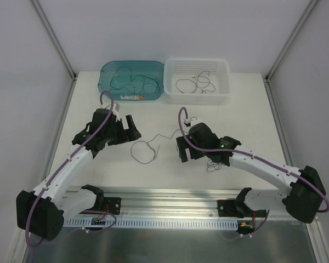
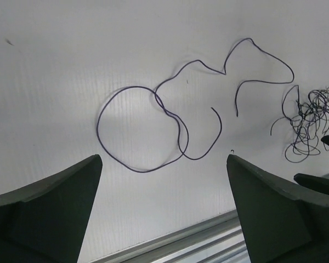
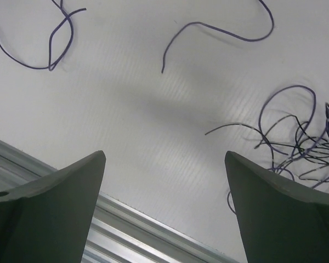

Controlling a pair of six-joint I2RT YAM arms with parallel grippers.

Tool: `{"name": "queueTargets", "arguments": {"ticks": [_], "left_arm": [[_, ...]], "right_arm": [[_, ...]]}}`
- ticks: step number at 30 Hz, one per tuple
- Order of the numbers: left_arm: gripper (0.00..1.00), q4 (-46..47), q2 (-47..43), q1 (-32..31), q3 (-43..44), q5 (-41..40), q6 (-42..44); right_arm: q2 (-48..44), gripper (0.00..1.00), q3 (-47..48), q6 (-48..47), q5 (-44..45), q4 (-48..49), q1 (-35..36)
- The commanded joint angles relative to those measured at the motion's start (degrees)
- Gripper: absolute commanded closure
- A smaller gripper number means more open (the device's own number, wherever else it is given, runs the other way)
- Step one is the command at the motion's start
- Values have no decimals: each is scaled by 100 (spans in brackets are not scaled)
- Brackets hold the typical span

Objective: Untangle the cables

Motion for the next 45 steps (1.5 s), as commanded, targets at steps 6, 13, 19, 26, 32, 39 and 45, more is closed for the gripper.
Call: {"name": "queueTargets", "arguments": {"ticks": [6,13,19,26,32,39,45], "left_arm": [[1,-876,-849,411,735,-1945,1013],[1,-884,-1298,1160,59,-2789,1426],[1,-805,-1281,1195,-154,-3089,1453],[1,-796,-1175,1222,-118,-2922,1444],[1,-770,-1228,1248,-118,-2834,1453],[1,-753,-1316,1274,-145,-2834,1453],[1,-744,-1351,1274,-171,-2817,1471]], "right_arm": [[1475,0,1282,279,644,366,574],[2837,2,2276,991,952,366,1084],[3806,9,3050,1238,1348,-12,1286],[4571,26,3428,1343,1287,-135,1321],[4967,44,3613,1308,1305,-214,1401],[5170,73,3473,1422,1287,-276,1401],[4582,99,3139,1045,1480,-74,1357]]}}
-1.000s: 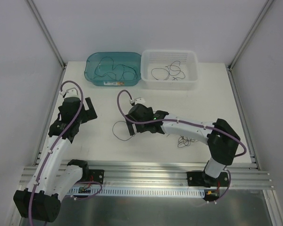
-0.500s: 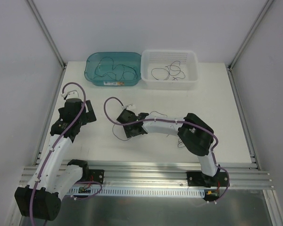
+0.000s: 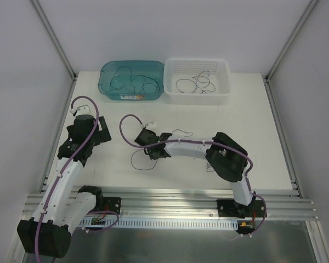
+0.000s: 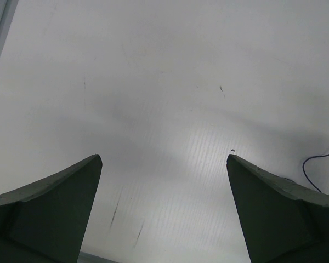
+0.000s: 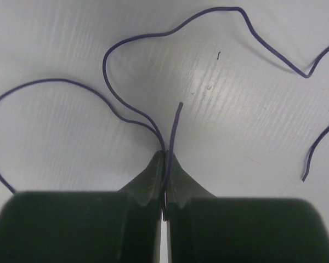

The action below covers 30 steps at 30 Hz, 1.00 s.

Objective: Untangle the cables

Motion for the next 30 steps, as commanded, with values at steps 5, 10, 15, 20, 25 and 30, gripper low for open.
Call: {"name": "queueTargets", "arguments": {"ticks": [5,10,15,20,25,30], "left_arm": [[1,109,-101,33,-27,7,131],[1,109,-101,33,-27,16,139],[1,117,-101,33,-35,16,140],[1,117,-83,42,-27,16,148],[1,117,-66,42,-53,8,148],[1,126,-4,42,-62,7,157]], "right_arm": [[-1359,99,-213,-1011,540,-128,-244],[-2334,99,444,-2170,803,-339,-603],[-2775,99,1306,-3505,919,-357,-1148],[-2750,99,2265,-4632,900,143,-1817],[-2381,99,2933,-5353,576,1206,-2492],[-1557,99,3531,-5556,101,1822,-2977]]}}
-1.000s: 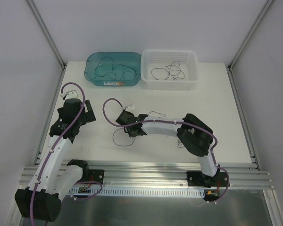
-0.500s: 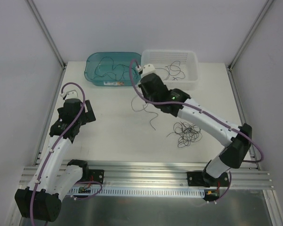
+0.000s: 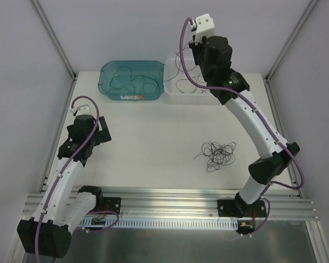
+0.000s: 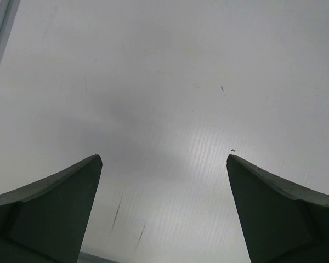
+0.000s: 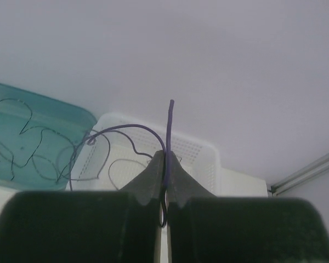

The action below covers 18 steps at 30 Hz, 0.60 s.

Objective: Untangle the cables

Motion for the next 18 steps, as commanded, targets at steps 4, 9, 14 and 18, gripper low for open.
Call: {"name": "queueTargets", "arguments": {"ticks": [4,9,14,18], "left_arm": [[1,104,59,40,-53,16,89],[1,104,130,40,-44,60,98],[1,104,200,40,-53,113,116],[1,113,235,40,-18,314,142]], "right_arm": [[1281,99,827,-435,-560,1066,-721],[2397,94,1171,-216,-543,1189,-1179],[2970,40,997,136,-323,970,-1452],[2496,19,311,338,-437,873,-1452]]}}
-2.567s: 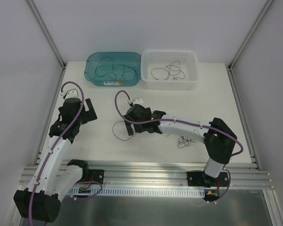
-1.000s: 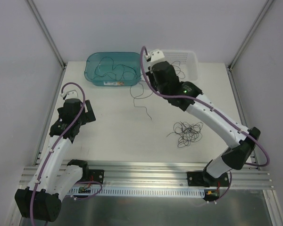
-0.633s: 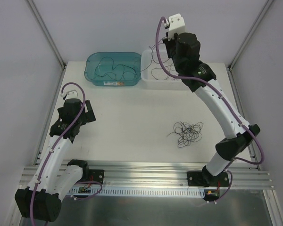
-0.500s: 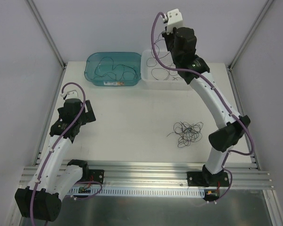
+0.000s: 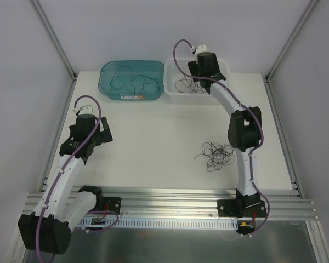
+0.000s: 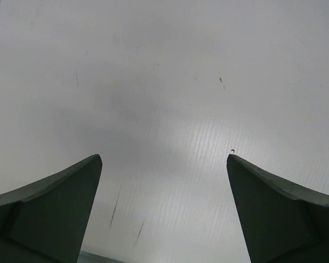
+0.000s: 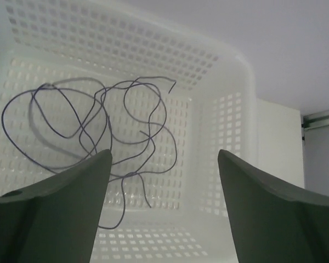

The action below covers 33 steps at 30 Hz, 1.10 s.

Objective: Untangle the cables

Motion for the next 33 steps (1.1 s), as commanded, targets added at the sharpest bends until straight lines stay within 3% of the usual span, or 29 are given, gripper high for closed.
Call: {"name": "queueTargets", "arguments": {"ticks": [1,9,14,20,23,27,33], "left_arm": [[1,120,21,40,-7,289,129],[1,269,-23,31,-60,1035,243],[1,357,38,31,-86,1615,270],[1,427,144,22,-95,2345,270],[1,454,162,-13,-95,2495,270],[1,489,179,-92,-130,2600,296],[1,533,267,-311,-148,2881,331]], "right_arm": [[-881,16,-249,319,-22,141,95],[-2750,13,-1628,1627,180,-1809,78],[-4219,17,-3587,2952,-74,-2750,69],[-6110,23,-5722,3632,-347,-2988,69],[-6785,26,-6330,3922,-645,-2971,69],[-7341,33,-7401,4212,-997,-2682,60],[-7474,39,-8169,4511,-1411,-1856,60]]}}
